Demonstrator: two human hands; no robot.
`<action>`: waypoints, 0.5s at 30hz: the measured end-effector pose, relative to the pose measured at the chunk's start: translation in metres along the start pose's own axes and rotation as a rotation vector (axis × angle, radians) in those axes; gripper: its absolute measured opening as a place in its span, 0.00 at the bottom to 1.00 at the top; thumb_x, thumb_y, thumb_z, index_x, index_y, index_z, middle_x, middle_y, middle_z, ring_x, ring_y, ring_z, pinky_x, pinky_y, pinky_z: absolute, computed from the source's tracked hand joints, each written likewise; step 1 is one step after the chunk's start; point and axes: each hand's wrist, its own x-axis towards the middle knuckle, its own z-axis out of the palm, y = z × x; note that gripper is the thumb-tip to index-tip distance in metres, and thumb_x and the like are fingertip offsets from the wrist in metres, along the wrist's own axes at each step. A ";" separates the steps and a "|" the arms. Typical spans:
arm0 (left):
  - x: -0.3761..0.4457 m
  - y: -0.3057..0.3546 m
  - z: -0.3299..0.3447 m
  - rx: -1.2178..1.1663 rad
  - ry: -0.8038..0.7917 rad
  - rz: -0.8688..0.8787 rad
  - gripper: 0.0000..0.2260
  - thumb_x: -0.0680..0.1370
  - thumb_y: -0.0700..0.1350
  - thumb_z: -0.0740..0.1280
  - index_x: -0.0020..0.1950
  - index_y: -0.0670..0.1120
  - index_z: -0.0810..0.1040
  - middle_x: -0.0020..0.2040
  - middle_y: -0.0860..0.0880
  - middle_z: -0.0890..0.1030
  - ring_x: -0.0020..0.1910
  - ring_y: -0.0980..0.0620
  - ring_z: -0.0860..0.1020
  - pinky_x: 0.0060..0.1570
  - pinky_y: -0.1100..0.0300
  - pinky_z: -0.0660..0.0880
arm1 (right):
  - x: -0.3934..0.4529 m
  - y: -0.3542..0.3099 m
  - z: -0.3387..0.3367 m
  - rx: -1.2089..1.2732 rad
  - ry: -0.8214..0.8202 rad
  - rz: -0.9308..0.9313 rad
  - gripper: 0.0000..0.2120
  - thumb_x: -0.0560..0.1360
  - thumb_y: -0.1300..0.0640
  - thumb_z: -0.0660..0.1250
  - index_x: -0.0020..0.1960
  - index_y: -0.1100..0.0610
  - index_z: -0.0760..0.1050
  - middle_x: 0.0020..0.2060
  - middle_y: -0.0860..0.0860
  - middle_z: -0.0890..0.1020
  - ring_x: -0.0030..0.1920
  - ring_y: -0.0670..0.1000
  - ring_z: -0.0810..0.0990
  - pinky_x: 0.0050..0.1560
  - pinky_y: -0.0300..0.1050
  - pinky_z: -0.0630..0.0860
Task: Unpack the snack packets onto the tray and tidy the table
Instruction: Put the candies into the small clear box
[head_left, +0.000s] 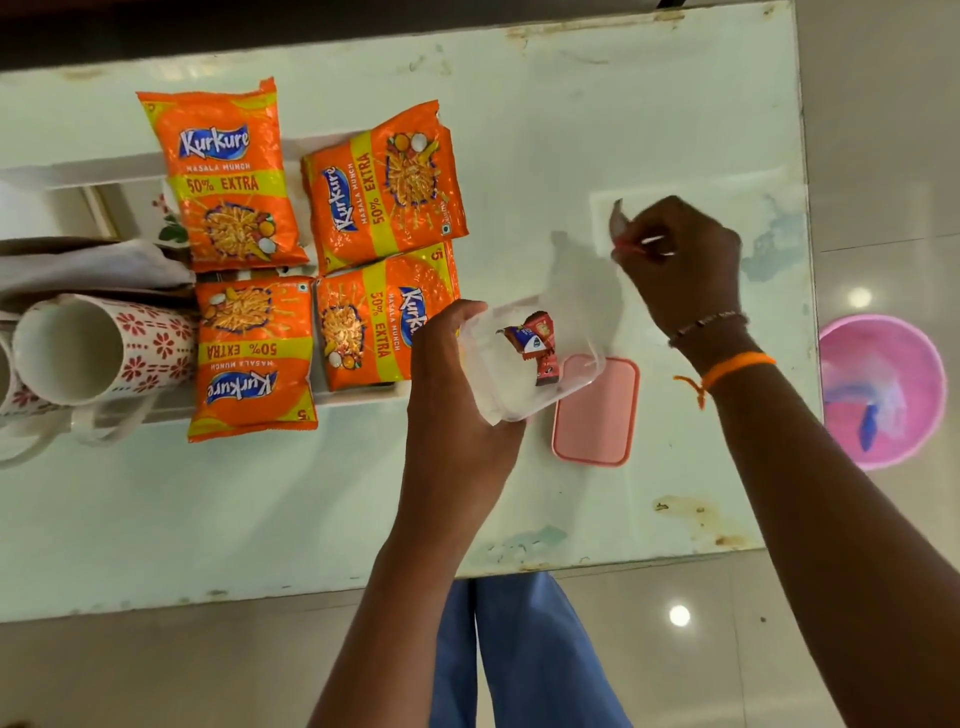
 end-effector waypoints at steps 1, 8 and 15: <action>-0.001 -0.001 0.000 0.005 0.006 0.002 0.33 0.65 0.38 0.77 0.65 0.49 0.64 0.62 0.52 0.69 0.56 0.68 0.68 0.50 0.83 0.65 | -0.010 -0.002 -0.009 0.069 0.072 0.033 0.07 0.69 0.57 0.70 0.41 0.60 0.76 0.35 0.52 0.81 0.32 0.38 0.79 0.35 0.25 0.71; -0.006 -0.002 0.005 0.019 -0.019 0.024 0.34 0.65 0.40 0.77 0.65 0.48 0.64 0.61 0.53 0.68 0.57 0.64 0.69 0.50 0.81 0.67 | -0.096 -0.050 -0.024 0.292 -0.101 0.053 0.11 0.69 0.55 0.72 0.45 0.54 0.69 0.35 0.46 0.79 0.36 0.41 0.80 0.34 0.29 0.76; -0.015 -0.005 0.006 -0.011 -0.043 0.041 0.34 0.64 0.37 0.77 0.65 0.46 0.64 0.61 0.52 0.69 0.57 0.72 0.69 0.48 0.80 0.68 | -0.113 -0.018 -0.019 0.220 0.141 0.195 0.04 0.73 0.64 0.63 0.47 0.58 0.71 0.40 0.52 0.79 0.36 0.48 0.79 0.38 0.37 0.77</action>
